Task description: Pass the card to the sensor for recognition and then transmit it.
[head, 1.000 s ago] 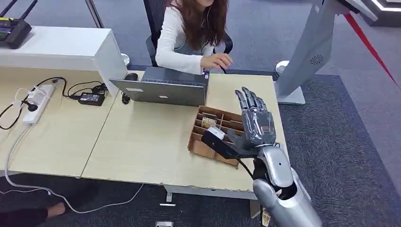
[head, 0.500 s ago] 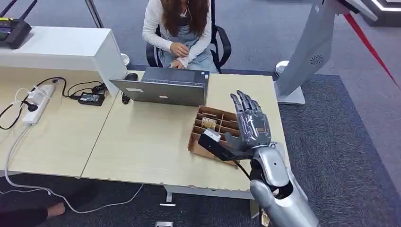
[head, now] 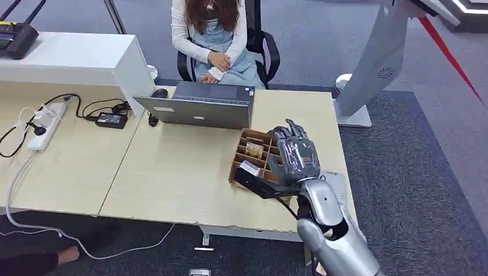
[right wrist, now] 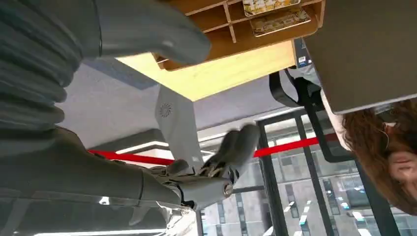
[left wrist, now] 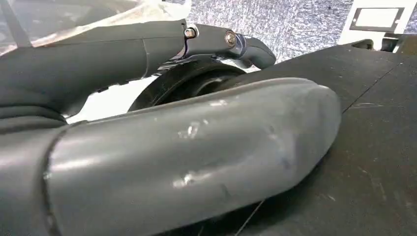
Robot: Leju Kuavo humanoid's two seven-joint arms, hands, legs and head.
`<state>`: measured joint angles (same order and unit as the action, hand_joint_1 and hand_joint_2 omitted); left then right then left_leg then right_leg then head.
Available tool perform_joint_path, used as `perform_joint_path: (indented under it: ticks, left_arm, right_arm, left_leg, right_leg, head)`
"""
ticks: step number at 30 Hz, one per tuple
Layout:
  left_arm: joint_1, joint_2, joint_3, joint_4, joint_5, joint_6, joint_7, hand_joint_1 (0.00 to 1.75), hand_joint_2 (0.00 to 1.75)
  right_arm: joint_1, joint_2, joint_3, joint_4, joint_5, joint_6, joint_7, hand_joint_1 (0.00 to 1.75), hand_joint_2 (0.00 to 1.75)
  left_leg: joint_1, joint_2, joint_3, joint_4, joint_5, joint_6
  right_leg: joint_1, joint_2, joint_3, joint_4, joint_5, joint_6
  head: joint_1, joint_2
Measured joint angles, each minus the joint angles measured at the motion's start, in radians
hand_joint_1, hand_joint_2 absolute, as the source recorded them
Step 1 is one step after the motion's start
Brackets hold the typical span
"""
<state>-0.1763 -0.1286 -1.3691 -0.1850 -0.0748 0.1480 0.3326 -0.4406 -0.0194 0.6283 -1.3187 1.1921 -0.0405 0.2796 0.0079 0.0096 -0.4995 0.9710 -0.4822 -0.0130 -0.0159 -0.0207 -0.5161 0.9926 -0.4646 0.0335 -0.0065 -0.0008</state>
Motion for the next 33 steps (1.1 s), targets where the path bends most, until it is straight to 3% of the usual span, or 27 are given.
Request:
perform_joint_path:
  ticks: [5, 7, 11, 18, 20, 24, 26, 30, 31, 33]
  left_arm:
    - [-0.001, -0.001, 0.0, 0.0, -0.01, -0.003, -0.003, 0.0, 0.0]
    - [-0.001, -0.001, 0.0, 0.0, -0.013, -0.005, -0.005, 0.0, 0.0]
    - [-0.002, -0.001, -0.002, 0.0, -0.017, -0.011, -0.006, 0.0, 0.0]
    - [-0.004, -0.001, -0.003, 0.0, -0.032, -0.021, -0.01, 0.0, 0.0]
    - [-0.004, -0.002, -0.003, 0.0, -0.034, -0.023, -0.01, 0.0, 0.0]
    - [-0.006, -0.002, -0.004, 0.0, -0.043, -0.026, -0.011, 0.0, 0.0]
    - [-0.006, -0.002, -0.004, 0.0, -0.046, -0.029, -0.011, 0.0, 0.0]
    - [-0.006, -0.002, -0.004, 0.0, -0.046, -0.029, -0.011, 0.0, 0.0]
    - [-0.006, -0.002, -0.004, 0.0, -0.047, -0.03, -0.011, 0.0, 0.0]
    - [-0.006, -0.002, -0.005, 0.0, -0.049, -0.03, -0.011, 0.0, 0.0]
  right_arm:
    - [-0.021, 0.021, 0.016, 0.084, -0.016, -0.032, -0.004, 1.33, 1.75]
    - [-0.028, 0.028, 0.018, 0.112, -0.024, -0.041, -0.004, 1.19, 1.75]
    - [-0.044, 0.041, 0.021, 0.179, -0.034, -0.055, 0.0, 1.06, 1.75]
    - [-0.079, 0.058, 0.026, 0.286, -0.048, -0.063, 0.006, 1.01, 1.75]
    - [-0.089, 0.061, 0.026, 0.312, -0.049, -0.063, 0.008, 0.84, 1.75]
    - [-0.102, 0.066, 0.028, 0.35, -0.063, -0.064, 0.016, 0.84, 1.75]
    - [-0.11, 0.066, 0.029, 0.368, -0.064, -0.066, 0.02, 0.44, 1.75]
    - [-0.111, 0.066, 0.029, 0.369, -0.064, -0.066, 0.02, 0.44, 1.75]
    - [-0.117, 0.066, 0.029, 0.383, -0.064, -0.066, 0.021, 0.26, 1.75]
    - [-0.127, 0.07, 0.03, 0.413, -0.065, -0.075, 0.024, 0.17, 1.75]
  left_leg:
    - [0.0, 0.0, 0.0, 0.0, 0.0, 0.0]
    - [0.0, 0.0, 0.0, 0.0, 0.0, 0.0]
    - [0.0, 0.0, 0.0, 0.0, 0.0, 0.0]
    - [0.0, 0.0, 0.0, 0.0, 0.0, 0.0]
    - [0.0, 0.0, 0.0, 0.0, 0.0, 0.0]
    - [0.0, 0.0, 0.0, 0.0, 0.0, 0.0]
    - [0.0, 0.0, 0.0, 0.0, 0.0, 0.0]
    - [0.0, 0.0, 0.0, 0.0, 0.0, 0.0]
    - [0.0, 0.0, 0.0, 0.0, 0.0, 0.0]
    - [0.0, 0.0, 0.0, 0.0, 0.0, 0.0]
  right_leg:
    - [0.0, 0.0, 0.0, 0.0, 0.0, 0.0]
    - [0.0, 0.0, 0.0, 0.0, 0.0, 0.0]
    - [0.0, 0.0, 0.0, 0.0, 0.0, 0.0]
    - [0.0, 0.0, 0.0, 0.0, 0.0, 0.0]
    - [0.0, 0.0, 0.0, 0.0, 0.0, 0.0]
    - [0.0, 0.0, 0.0, 0.0, 0.0, 0.0]
    - [0.0, 0.0, 0.0, 0.0, 0.0, 0.0]
    - [0.0, 0.0, 0.0, 0.0, 0.0, 0.0]
    - [0.0, 0.0, 0.0, 0.0, 0.0, 0.0]
    - [0.0, 0.0, 0.0, 0.0, 0.0, 0.0]
  head:
    - [0.0, 0.0]
    - [0.0, 0.0]
    - [0.0, 0.0]
    - [0.0, 0.0]
    - [0.0, 0.0]
    - [0.0, 0.0]
    - [0.0, 0.0]
    - [0.0, 0.0]
    - [0.0, 0.0]
    - [0.0, 0.0]
